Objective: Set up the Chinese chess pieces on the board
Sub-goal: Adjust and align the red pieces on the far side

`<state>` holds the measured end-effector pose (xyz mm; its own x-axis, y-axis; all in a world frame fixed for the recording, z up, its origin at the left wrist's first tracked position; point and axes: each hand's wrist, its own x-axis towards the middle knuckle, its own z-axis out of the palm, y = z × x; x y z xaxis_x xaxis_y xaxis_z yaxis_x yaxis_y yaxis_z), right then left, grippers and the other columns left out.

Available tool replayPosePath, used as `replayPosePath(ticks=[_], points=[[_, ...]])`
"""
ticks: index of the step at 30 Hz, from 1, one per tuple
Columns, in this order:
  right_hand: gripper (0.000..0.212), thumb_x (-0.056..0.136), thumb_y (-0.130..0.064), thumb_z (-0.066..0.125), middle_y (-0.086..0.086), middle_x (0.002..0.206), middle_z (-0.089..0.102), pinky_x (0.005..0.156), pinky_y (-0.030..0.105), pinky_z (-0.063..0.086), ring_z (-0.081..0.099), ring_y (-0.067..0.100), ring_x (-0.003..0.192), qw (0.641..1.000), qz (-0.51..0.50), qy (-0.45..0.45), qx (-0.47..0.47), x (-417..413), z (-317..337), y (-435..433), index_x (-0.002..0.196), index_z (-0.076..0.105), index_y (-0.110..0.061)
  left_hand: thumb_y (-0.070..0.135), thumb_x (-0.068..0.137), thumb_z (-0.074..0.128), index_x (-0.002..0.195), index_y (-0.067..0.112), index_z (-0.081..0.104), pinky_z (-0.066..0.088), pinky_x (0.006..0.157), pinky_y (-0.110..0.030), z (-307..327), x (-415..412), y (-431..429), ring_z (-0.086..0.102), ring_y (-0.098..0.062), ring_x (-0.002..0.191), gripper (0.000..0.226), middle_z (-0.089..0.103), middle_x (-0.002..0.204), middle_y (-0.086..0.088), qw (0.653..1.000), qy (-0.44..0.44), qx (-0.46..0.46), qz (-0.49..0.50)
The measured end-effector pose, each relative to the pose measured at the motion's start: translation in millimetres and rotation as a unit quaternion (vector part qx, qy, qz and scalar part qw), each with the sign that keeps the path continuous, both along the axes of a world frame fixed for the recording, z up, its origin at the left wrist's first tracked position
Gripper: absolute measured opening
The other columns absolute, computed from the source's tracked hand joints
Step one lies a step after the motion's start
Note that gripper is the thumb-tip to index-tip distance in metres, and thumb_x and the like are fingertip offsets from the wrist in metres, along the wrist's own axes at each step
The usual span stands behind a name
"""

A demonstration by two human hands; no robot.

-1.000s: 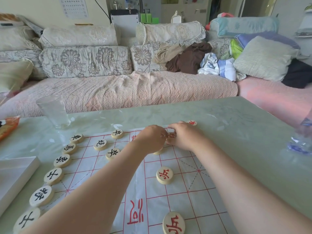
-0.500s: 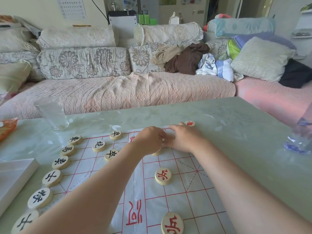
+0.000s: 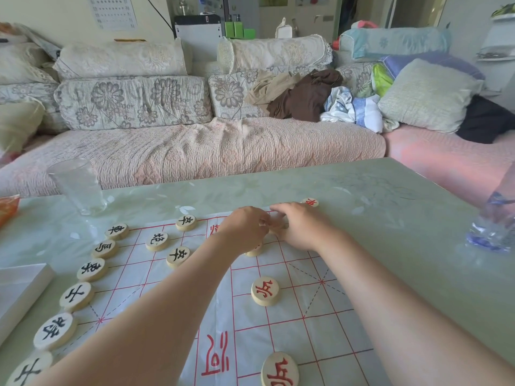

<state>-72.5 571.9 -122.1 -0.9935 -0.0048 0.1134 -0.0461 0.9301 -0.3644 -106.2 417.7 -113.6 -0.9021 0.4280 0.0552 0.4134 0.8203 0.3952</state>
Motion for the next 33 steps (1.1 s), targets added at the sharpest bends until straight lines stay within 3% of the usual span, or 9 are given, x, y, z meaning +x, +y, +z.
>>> replayPosePath(ticks=[3,9,12,15,19,23,33], points=[[0.055,0.088,-0.048,0.063,-0.009,0.13,0.061,0.088,0.03,0.044,0.057,0.018,0.119,1.0,-0.005,0.011,-0.002,-2,-1,-1,0.14,0.052,-0.034,0.026,0.092,0.057,0.12,0.028,0.064,0.044,0.076,-0.024,-2,-3,3,0.062,-0.018,0.102,0.03,0.064,0.122,0.009,1.0,0.008,0.001,0.008],[0.049,0.089,-0.043,0.065,-0.009,0.129,0.062,0.078,0.025,0.035,0.058,0.018,0.119,1.0,-0.001,0.017,0.007,0,-1,-2,0.137,0.055,-0.038,0.027,0.091,0.06,0.118,0.028,0.065,0.046,0.081,-0.027,-4,-6,6,0.061,-0.017,0.106,0.028,0.065,0.119,0.008,1.0,0.005,0.005,0.019],[0.055,0.087,-0.049,0.067,-0.005,0.132,0.06,0.086,0.027,0.041,0.056,0.019,0.12,1.0,0.001,0.001,-0.013,0,1,-2,0.138,0.055,-0.033,0.03,0.091,0.059,0.118,0.03,0.064,0.043,0.075,-0.025,-5,-4,5,0.059,-0.018,0.107,0.028,0.062,0.122,0.007,1.0,0.02,-0.004,0.018],[0.062,0.085,-0.05,0.069,-0.005,0.134,0.056,0.102,0.033,0.042,0.053,0.018,0.123,0.996,-0.034,0.01,-0.087,0,8,13,0.141,0.052,-0.029,0.03,0.092,0.058,0.117,0.028,0.064,0.043,0.084,-0.027,-4,-3,6,0.053,-0.019,0.113,0.026,0.058,0.119,0.002,0.999,0.051,0.014,0.001],[0.04,0.093,-0.03,0.062,-0.007,0.122,0.063,0.095,0.031,0.044,0.059,0.017,0.113,0.988,-0.103,0.048,-0.104,-1,18,59,0.133,0.059,-0.03,0.02,0.09,0.056,0.115,0.027,0.064,0.046,0.093,-0.034,10,-7,20,0.053,-0.017,0.11,0.027,0.059,0.113,0.004,0.997,0.055,0.044,-0.014],[0.041,0.097,-0.013,0.054,-0.01,0.129,0.063,0.103,0.034,0.043,0.056,0.017,0.122,0.988,-0.117,0.032,-0.097,-6,7,100,0.134,0.06,-0.029,0.019,0.091,0.055,0.117,0.024,0.063,0.045,0.089,-0.027,18,-15,48,0.056,-0.017,0.106,0.028,0.062,0.113,0.004,0.997,0.052,0.044,-0.034],[0.053,0.097,-0.017,0.061,-0.015,0.134,0.061,0.111,0.034,0.036,0.052,0.013,0.128,0.985,-0.058,0.004,-0.161,-34,-14,127,0.144,0.049,-0.035,0.018,0.092,0.049,0.123,0.028,0.06,0.049,0.093,-0.031,-2,-37,102,0.058,-0.019,0.11,0.035,0.062,0.123,0.004,0.999,-0.025,0.024,0.03]])
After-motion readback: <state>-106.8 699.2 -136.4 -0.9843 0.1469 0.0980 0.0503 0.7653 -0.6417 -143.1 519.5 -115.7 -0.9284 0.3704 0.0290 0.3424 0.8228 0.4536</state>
